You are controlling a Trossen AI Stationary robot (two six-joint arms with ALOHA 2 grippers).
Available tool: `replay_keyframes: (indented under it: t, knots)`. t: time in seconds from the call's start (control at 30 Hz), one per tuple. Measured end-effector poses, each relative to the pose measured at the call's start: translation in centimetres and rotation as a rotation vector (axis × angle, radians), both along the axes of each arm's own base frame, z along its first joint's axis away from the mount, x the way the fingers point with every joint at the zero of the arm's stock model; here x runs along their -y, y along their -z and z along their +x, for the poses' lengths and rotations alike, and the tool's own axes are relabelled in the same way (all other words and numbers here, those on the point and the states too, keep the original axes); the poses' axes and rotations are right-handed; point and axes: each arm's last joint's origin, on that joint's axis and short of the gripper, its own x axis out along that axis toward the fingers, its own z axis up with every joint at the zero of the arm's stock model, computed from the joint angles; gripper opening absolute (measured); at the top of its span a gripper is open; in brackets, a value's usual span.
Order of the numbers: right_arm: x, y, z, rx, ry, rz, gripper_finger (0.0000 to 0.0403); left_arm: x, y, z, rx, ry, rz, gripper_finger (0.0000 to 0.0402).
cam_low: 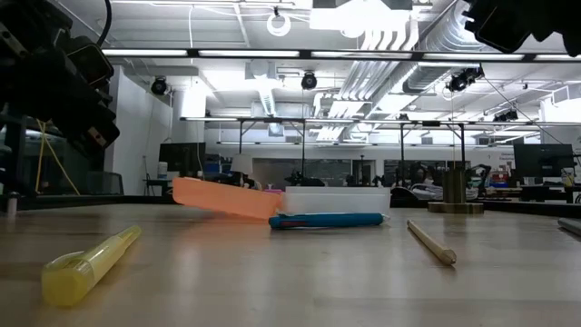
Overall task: Pick & place school supplies into a supply box
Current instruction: Put the black pen into the supply box
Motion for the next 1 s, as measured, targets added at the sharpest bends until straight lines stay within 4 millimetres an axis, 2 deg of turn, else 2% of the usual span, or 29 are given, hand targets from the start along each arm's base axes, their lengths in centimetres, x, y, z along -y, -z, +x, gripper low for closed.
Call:
replay_keyframes:
  t: [0.6,1.0]
  knots:
    - [-0.06,-0.01,-0.03,0.039,-0.117,-0.035,0.0083,0.00,0.00,0.00,0.000,0.000,0.000,0.0145]
    - [-0.08,-0.04,0.03,0.046,-0.111,-0.036,0.0083,0.00,0.00,0.00,0.000,0.001,0.000,0.0145]
